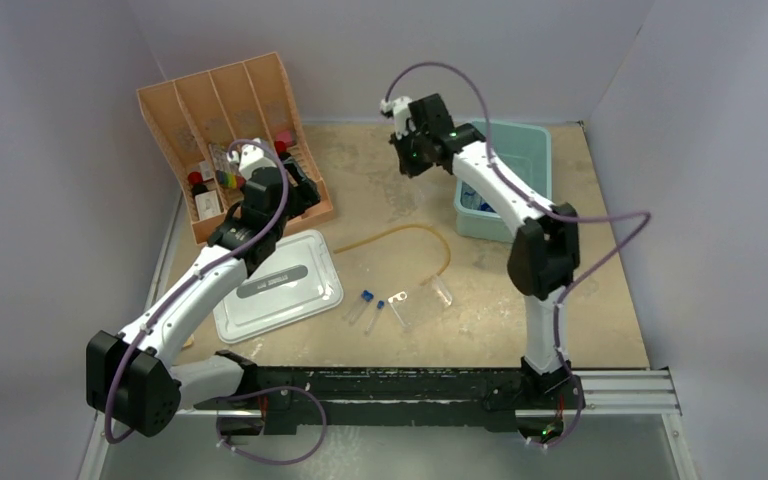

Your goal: Organize the chemistry lab equipment

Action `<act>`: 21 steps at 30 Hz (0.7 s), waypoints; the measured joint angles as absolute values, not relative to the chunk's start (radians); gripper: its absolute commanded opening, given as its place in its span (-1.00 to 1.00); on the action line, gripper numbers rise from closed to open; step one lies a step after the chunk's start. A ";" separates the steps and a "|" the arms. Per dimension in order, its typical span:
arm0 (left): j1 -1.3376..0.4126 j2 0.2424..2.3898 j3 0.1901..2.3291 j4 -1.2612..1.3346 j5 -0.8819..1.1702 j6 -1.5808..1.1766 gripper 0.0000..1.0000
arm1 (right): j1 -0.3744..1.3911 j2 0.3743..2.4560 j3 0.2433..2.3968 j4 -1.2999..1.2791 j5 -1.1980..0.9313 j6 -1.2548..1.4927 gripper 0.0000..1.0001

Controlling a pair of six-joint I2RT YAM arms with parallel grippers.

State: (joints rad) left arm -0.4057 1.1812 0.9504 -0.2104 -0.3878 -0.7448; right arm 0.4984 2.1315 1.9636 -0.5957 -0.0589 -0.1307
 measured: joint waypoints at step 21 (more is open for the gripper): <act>-0.442 1.312 0.990 0.083 0.090 -0.794 0.43 | 0.268 1.490 1.491 -0.312 0.077 0.253 -1.00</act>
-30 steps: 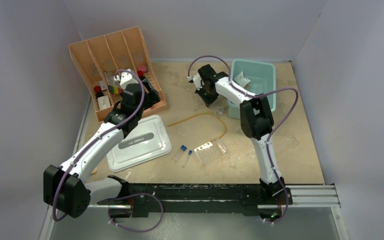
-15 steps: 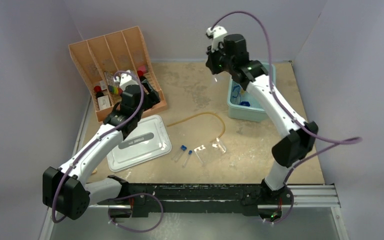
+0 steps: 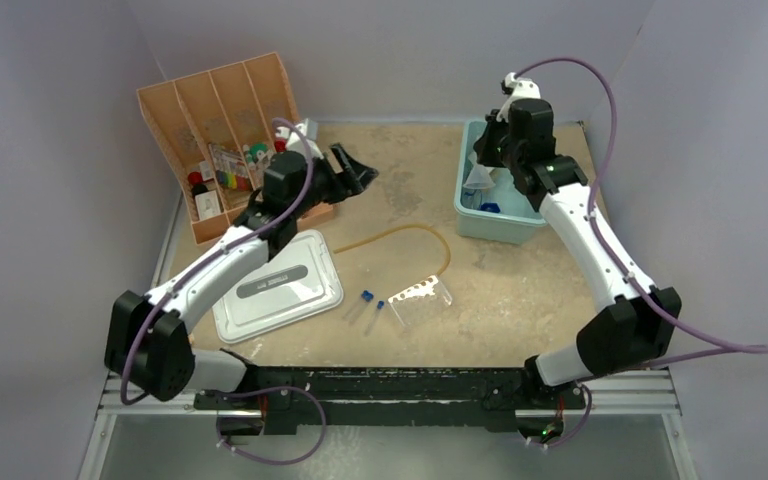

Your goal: Organize the chemistry lab equipment

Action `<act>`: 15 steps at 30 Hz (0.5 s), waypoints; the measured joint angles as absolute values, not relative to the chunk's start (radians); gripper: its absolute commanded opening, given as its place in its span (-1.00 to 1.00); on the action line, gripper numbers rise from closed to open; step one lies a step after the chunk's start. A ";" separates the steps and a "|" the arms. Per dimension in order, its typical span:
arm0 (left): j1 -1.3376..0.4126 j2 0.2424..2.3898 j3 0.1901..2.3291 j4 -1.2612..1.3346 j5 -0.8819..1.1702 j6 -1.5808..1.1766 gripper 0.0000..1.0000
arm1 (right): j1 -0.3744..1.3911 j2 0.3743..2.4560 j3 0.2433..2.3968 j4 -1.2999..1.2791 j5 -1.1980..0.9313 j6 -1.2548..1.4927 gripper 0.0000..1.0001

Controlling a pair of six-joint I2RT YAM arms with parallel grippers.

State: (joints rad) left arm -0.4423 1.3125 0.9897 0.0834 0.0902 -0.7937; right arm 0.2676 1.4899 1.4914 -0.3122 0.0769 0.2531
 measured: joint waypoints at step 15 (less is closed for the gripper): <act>-0.612 1.716 1.181 0.584 0.227 -1.559 0.44 | 0.240 1.285 1.278 0.004 -0.028 0.630 -1.00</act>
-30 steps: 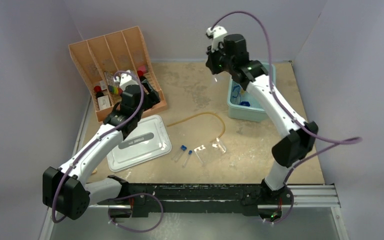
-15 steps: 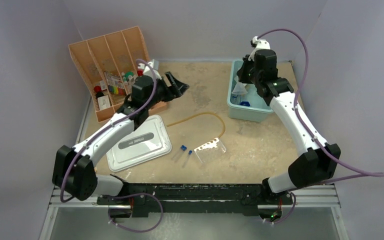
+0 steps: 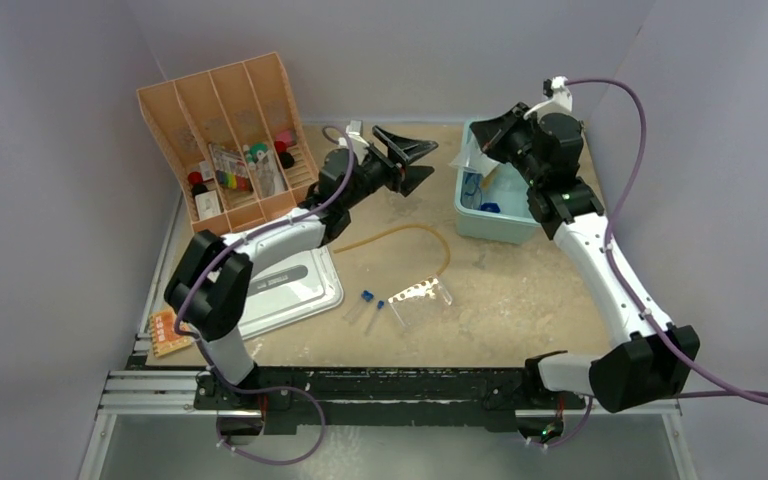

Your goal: Organize the chemistry lab equipment

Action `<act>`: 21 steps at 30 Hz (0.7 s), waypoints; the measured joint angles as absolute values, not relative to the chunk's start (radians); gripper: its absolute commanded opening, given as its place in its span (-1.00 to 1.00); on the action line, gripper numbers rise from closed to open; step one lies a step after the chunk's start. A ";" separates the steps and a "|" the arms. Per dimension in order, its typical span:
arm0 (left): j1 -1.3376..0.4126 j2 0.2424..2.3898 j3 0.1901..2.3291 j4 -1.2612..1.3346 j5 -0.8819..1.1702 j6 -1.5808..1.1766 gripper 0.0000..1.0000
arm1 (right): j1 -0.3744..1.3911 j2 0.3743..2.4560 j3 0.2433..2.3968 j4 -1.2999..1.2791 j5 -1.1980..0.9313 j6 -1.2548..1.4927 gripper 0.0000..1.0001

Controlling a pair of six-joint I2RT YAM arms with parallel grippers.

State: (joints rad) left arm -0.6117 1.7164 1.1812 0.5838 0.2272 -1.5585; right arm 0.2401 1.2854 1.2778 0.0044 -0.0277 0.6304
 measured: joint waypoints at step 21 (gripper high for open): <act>-0.688 1.830 1.198 0.878 0.168 -1.957 0.05 | 0.234 1.289 1.239 0.201 -0.105 0.741 -1.00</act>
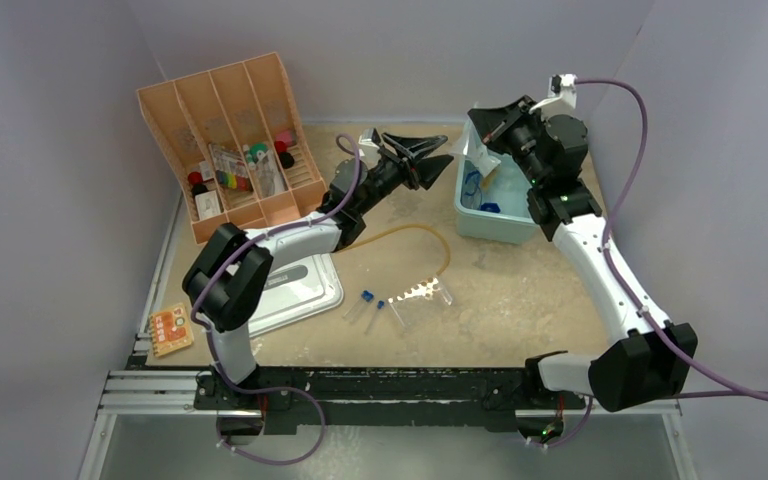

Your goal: Organize the chemistry lab equipment

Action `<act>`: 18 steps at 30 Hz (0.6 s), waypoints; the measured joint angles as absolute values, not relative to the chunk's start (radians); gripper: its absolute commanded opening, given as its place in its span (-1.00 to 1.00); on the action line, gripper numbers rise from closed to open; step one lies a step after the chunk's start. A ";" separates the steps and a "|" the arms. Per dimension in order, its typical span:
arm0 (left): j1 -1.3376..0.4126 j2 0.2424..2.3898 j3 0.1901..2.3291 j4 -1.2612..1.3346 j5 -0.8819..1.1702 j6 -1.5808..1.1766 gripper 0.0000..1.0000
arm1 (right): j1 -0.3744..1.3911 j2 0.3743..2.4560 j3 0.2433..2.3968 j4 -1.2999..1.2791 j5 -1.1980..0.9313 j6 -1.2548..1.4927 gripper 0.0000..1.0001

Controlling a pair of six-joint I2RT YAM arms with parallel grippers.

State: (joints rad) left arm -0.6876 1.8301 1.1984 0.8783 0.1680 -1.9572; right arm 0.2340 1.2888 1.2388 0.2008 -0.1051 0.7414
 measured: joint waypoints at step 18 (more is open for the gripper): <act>-0.688 1.835 1.221 0.905 0.191 -1.992 -0.19 | 0.235 1.290 1.186 0.341 -0.172 0.620 -1.00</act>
State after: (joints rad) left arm -0.6880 1.8351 1.2213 0.9051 0.1909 -1.9923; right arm 0.2352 1.2903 1.1858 0.3412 -0.1719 0.6205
